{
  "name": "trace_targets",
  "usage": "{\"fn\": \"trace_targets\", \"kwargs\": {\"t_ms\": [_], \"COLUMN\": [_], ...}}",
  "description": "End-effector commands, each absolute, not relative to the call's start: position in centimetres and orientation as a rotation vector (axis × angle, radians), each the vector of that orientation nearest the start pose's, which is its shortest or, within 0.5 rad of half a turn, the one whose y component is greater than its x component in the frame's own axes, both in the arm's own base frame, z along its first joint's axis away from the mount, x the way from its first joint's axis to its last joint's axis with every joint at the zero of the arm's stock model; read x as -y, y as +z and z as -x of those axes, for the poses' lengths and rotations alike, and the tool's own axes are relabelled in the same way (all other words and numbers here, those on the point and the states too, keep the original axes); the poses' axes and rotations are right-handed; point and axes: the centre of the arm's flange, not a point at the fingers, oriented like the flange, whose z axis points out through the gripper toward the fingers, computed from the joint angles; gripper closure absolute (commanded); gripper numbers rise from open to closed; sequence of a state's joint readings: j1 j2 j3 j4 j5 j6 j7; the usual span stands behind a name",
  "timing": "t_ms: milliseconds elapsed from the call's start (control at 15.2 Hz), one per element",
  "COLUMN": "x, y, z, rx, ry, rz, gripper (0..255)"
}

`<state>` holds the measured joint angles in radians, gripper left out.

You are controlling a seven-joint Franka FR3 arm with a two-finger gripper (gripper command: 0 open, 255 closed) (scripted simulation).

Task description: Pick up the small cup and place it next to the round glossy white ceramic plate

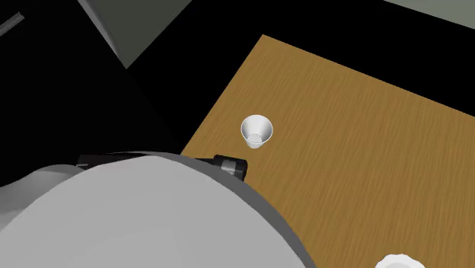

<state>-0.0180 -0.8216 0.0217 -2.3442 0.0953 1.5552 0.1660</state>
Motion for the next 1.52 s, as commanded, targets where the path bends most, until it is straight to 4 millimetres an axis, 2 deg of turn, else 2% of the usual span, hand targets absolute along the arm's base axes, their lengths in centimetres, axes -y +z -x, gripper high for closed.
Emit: {"fn": "trace_targets", "kwargs": {"t_ms": [0,1452], "x": [-1.4,-14.9], "y": [60.6,36.0], "z": [-29.6,-34.4], "rx": [-0.254,0.064], "ry": [-0.040,-0.103], "rz": [3.049,2.979], "gripper": [0,0]}}
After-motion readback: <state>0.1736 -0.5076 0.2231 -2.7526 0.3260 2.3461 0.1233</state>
